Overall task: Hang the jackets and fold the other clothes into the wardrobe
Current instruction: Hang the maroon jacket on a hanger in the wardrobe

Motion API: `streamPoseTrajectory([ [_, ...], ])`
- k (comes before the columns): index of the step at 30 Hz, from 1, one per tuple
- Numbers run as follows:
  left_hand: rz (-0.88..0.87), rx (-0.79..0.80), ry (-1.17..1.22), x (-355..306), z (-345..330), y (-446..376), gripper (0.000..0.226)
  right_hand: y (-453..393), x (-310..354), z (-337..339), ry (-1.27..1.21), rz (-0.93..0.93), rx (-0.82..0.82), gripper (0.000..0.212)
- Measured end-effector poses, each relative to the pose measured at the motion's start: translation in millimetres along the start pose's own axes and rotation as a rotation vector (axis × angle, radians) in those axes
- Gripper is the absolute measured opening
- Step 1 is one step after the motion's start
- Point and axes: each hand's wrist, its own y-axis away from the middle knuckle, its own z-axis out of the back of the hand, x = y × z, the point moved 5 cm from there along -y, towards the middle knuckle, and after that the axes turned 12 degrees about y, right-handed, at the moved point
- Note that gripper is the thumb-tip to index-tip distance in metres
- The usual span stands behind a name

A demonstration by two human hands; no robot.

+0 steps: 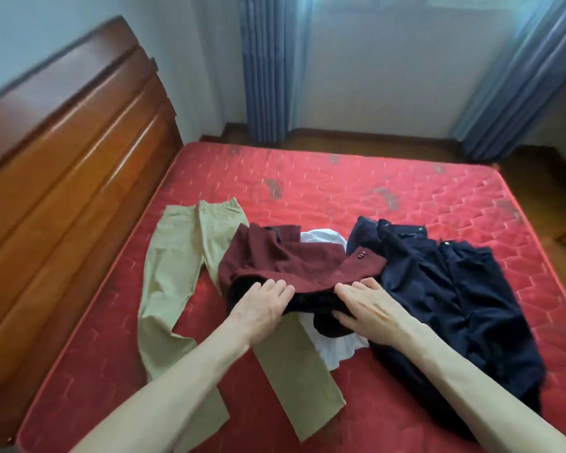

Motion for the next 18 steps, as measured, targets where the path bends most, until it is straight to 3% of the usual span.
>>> streamPoseTrajectory([
  [5,0.016,-0.247,-0.020,-8.1,115.3,5.4,0.039,8.2,-26.3,99.4,0.108,-0.116,-0.257,0.022],
  [13,0.036,-0.581,-0.034,-24.5,233.6,9.2,0.052,31.6,-60.4,228.7,0.071,-0.319,-0.452,0.026],
  [18,0.096,-0.821,0.034,-35.1,304.5,18.6,0.024,41.1,-65.9,304.2,0.075,-0.406,-0.647,0.031],
])
